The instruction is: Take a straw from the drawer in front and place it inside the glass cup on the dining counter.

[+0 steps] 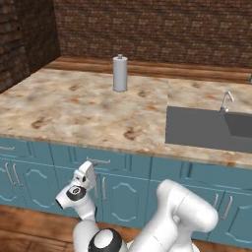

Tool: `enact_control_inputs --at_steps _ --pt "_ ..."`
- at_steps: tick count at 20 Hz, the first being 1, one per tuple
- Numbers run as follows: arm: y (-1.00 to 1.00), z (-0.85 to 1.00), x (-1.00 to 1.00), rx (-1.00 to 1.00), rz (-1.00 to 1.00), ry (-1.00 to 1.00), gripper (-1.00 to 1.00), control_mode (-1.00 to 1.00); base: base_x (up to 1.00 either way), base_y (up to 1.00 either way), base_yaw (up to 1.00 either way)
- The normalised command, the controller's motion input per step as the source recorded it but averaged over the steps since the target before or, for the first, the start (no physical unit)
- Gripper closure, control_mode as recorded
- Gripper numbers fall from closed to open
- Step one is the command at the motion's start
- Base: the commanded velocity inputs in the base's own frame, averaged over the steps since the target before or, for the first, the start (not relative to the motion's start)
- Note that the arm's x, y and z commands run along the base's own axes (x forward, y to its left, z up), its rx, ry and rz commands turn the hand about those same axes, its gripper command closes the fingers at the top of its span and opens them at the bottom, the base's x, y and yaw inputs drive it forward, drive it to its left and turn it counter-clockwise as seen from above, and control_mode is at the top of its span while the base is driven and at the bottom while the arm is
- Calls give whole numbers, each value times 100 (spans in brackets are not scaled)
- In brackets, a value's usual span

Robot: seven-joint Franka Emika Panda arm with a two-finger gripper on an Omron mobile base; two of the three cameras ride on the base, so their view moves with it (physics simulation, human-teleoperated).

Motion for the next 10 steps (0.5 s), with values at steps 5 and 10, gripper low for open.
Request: enact_control_inputs --at_steps 5,10 --pt "9 -43 53 -4 1 0 -100 -100 0 0 0" --pt "8 -38 62 -2 0 0 -100 -100 0 0 0"
